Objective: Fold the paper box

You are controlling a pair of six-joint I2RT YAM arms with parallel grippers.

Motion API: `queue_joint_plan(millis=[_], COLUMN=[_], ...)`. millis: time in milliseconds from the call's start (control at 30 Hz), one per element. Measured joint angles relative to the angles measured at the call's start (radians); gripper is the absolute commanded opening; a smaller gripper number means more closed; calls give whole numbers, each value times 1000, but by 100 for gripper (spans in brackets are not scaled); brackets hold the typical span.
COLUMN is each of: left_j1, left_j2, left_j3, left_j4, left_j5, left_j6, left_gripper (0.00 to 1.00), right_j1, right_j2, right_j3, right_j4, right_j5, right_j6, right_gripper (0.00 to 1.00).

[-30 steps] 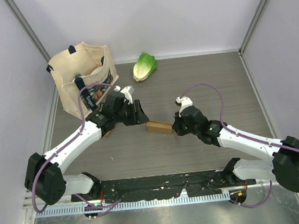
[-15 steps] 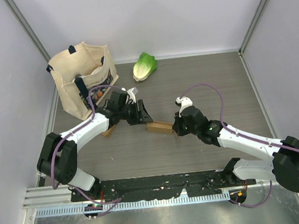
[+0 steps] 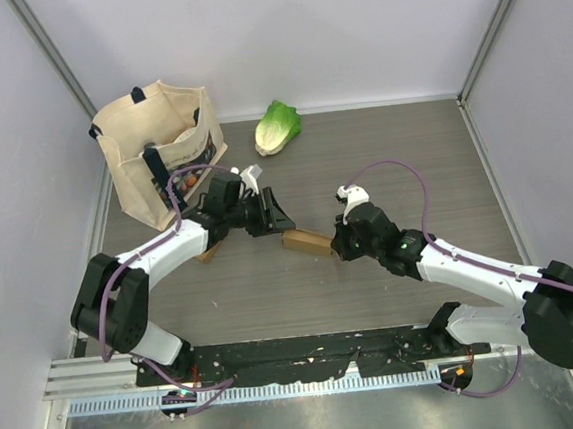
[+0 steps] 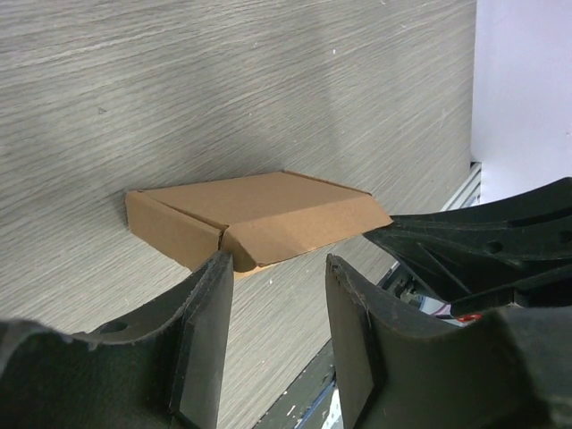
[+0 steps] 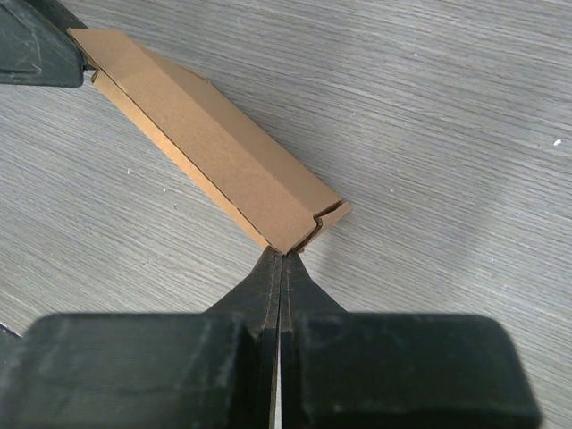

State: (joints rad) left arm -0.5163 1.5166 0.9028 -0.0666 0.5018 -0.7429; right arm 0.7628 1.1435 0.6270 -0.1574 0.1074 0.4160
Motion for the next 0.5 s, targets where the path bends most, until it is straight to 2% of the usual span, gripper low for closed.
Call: queue_joint_plan(millis=[133,333,500], left_j1=[-1,-14,-18], left_j2=[-2,-27,-27], left_j3=[-2,12,28], left_j4=[-22,-140,-171], left_j5=[-28,-100,-118], left_j6=[18,85,107], left_gripper=[43,40,40], right_j1=[0,0,1], right_j2=[0,3,9], right_j3=[2,2,4], right_j4=[-3,-2,-1], right_j5=[-1,-7,-13], right_j6=[0,0,0], right_gripper=[1,1,1])
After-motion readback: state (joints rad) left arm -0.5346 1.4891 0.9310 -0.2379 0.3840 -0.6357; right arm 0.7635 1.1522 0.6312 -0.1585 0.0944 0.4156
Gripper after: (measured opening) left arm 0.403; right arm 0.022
